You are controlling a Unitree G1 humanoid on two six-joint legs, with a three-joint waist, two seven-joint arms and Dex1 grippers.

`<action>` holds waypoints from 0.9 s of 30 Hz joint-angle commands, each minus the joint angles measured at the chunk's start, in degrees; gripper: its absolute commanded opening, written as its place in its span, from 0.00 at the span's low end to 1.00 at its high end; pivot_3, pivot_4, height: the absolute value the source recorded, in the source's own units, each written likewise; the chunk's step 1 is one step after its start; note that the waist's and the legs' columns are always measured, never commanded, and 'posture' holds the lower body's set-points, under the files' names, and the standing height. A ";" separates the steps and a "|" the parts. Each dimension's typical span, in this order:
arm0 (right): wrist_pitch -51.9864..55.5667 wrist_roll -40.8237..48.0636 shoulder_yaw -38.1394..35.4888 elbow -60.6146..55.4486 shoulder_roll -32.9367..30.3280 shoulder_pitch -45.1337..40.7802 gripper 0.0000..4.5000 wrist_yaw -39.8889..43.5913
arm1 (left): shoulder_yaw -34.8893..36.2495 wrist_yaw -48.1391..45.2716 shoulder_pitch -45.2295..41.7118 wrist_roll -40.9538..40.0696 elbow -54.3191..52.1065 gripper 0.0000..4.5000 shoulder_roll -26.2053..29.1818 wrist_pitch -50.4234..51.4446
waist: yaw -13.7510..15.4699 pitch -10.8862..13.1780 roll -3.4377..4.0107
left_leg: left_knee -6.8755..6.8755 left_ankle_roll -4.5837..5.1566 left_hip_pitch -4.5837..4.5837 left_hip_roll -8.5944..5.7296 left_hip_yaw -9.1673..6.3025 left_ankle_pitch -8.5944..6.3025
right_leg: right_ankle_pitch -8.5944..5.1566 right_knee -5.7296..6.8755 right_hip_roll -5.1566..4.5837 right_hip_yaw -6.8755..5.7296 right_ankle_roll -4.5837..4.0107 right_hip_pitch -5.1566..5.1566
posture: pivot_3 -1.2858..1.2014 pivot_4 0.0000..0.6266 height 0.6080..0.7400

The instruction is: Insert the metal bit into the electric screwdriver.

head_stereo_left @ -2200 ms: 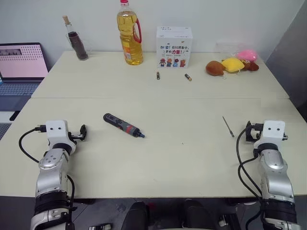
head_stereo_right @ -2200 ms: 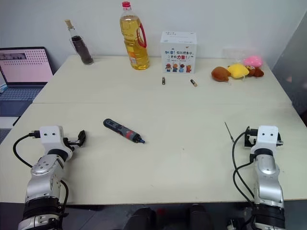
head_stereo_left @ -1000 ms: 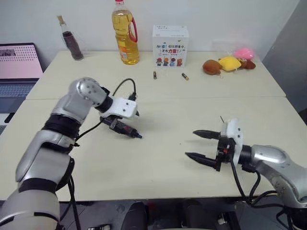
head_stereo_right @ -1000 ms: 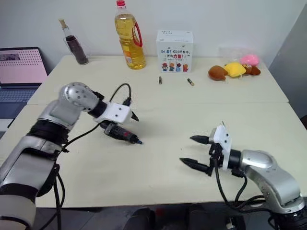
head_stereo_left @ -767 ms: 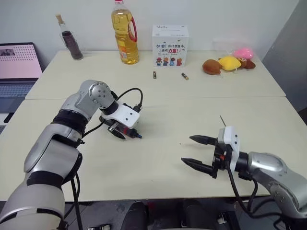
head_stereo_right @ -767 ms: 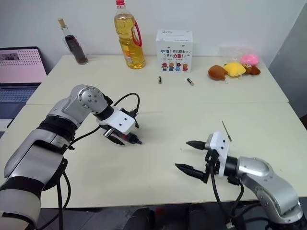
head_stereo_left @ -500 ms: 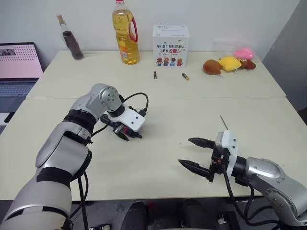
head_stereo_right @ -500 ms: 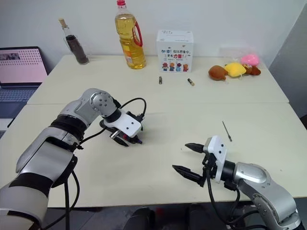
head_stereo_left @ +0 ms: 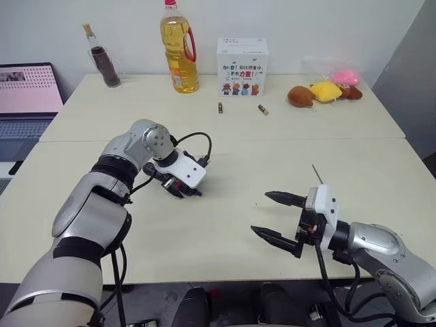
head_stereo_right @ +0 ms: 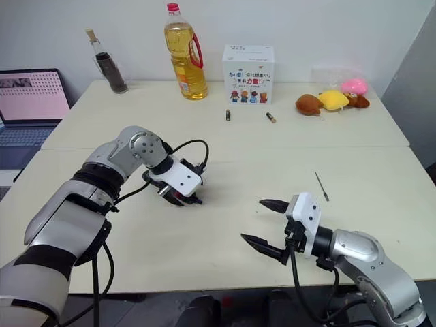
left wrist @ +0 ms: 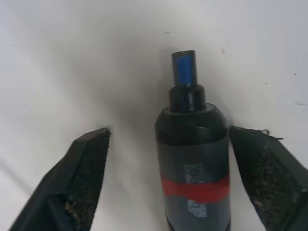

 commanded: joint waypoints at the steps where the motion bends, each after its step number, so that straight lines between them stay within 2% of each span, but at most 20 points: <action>1: -2.16 -0.71 0.02 -1.04 -0.07 -0.93 1.00 0.66 | 0.20 0.84 1.44 0.52 -0.35 0.72 0.40 -0.02 | 0.03 0.00 0.01 | 0.01 0.00 0.00 0.00 0.00 0.00 | 0.00 0.01 0.00 0.00 0.00 0.00 | 0.52 0.24 1.00; 7: -3.07 -1.40 0.04 -0.23 0.21 -0.48 1.00 1.04 | 0.40 0.17 1.76 0.37 -0.99 0.43 0.71 -0.19 | 0.32 0.00 0.01 | 0.08 0.00 0.00 -0.01 0.00 0.00 | 0.00 0.07 -0.01 0.00 0.00 0.01 | 0.52 0.24 1.00; 9: -3.21 -1.53 0.03 -0.11 0.20 -0.42 1.00 1.15 | 0.55 0.00 1.82 0.19 -1.12 0.37 0.75 -0.27 | 0.40 0.00 0.01 | 0.13 0.00 -0.01 -0.01 -0.03 0.00 | 0.00 0.09 0.00 -0.02 0.00 0.02 | 0.52 0.24 1.00; 15: -2.89 -1.18 0.18 0.01 0.67 -0.93 1.00 0.82 | 3.67 0.61 1.90 -3.49 -1.97 0.37 -0.70 1.88 | 0.51 0.00 0.00 | 0.16 0.00 -0.02 -0.01 -0.02 0.00 | 0.00 0.09 0.00 -0.02 0.00 0.02 | 0.52 0.24 1.00; 19: -2.01 -0.15 -1.03 -0.21 1.05 -0.97 1.00 -0.17 | 14.12 -1.26 -0.36 -15.66 -5.90 0.37 -4.79 19.00 | 0.96 0.05 -0.05 | 0.49 0.01 -0.40 0.02 -0.23 -0.01 | 0.00 0.10 -0.01 -0.14 0.00 -0.10 | 0.52 0.24 1.00; 21: -1.12 1.03 -2.59 -0.10 1.79 -1.19 1.00 -1.72 | 21.28 1.32 -2.80 -23.32 -9.11 0.37 -7.68 32.04 | 1.27 0.10 -0.12 | 0.61 0.01 -0.57 0.02 -0.34 -0.01 | 0.00 0.09 -0.01 -0.19 0.00 -0.16 | 0.52 0.24 1.00; 23: -0.58 1.81 -3.69 0.00 2.24 -1.21 1.00 -2.61 | 25.23 3.42 -3.46 -27.29 -12.62 0.37 -9.12 39.61 | 1.39 0.18 -0.26 | 0.66 0.01 -0.63 -0.02 -0.41 -0.01 | 0.00 0.10 -0.06 -0.24 0.00 -0.16 | 0.52 0.24 1.00; 26: 0.08 2.23 -5.45 1.34 3.18 -2.32 1.00 -4.67 | 32.60 12.20 -0.88 -34.55 -21.02 0.37 -12.60 50.94 | 1.07 0.18 -0.26 | 0.65 0.01 -0.58 0.00 -0.46 -0.01 | 0.00 0.11 -0.06 -0.18 0.00 -0.15 | 0.52 0.24 1.00; 27: 0.11 2.04 -6.11 2.27 3.58 -3.25 1.00 -5.56 | 35.39 17.96 2.52 -37.28 -25.80 0.37 -15.95 52.71 | 0.91 0.17 -0.24 | 0.62 0.02 -0.53 0.00 -0.47 -0.01 | 0.00 0.11 -0.06 -0.13 0.00 -0.14 | 0.52 0.24 1.00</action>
